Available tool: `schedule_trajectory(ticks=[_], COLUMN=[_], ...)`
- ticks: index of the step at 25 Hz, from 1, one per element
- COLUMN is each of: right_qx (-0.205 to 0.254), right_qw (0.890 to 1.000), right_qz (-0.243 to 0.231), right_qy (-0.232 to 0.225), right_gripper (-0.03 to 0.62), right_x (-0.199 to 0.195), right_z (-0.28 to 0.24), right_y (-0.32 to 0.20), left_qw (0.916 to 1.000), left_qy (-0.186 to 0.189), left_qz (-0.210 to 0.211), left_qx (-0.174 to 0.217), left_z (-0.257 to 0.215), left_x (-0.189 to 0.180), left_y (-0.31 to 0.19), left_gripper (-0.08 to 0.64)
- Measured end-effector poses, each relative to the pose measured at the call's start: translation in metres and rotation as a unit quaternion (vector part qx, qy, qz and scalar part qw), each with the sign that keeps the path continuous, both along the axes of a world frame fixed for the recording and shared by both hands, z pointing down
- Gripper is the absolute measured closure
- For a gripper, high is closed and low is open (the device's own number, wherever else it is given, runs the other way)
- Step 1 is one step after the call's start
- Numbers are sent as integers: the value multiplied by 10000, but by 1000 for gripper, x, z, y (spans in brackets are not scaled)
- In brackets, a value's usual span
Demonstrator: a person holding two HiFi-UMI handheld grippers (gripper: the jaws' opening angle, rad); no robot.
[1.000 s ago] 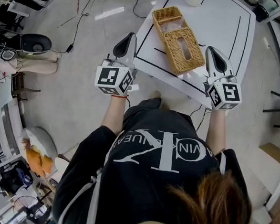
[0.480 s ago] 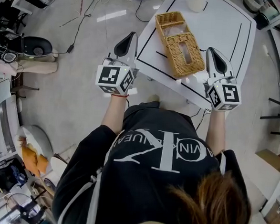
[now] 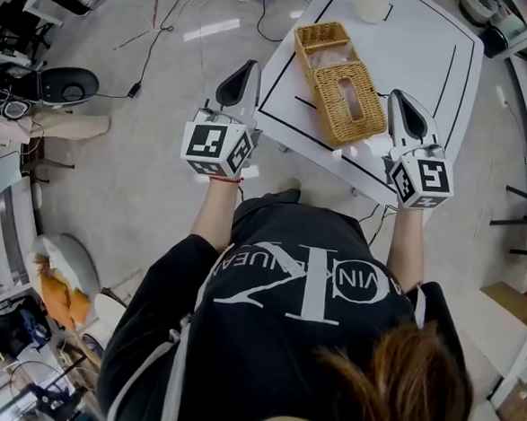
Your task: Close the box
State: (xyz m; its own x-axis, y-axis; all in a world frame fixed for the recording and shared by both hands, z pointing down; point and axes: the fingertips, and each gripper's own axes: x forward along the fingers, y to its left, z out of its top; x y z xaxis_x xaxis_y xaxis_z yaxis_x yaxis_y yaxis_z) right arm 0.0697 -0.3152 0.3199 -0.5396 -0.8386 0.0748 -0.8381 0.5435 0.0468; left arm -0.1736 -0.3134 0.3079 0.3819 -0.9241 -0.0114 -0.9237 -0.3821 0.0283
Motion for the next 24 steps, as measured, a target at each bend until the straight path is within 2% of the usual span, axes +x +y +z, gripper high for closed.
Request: schedule_trajectory(ticks=[24], right_qx=[-237], right_qw=[9997], right_qz=[29], right_qy=[-73], right_gripper=[594], right_x=[-7], right_z=[17], right_y=[2], left_qw=[9997], left_qy=[-45], left_qz=[-106], left_qx=[-202], left_z=[12], left_x=[-18], left_y=[8], left_gripper=[549])
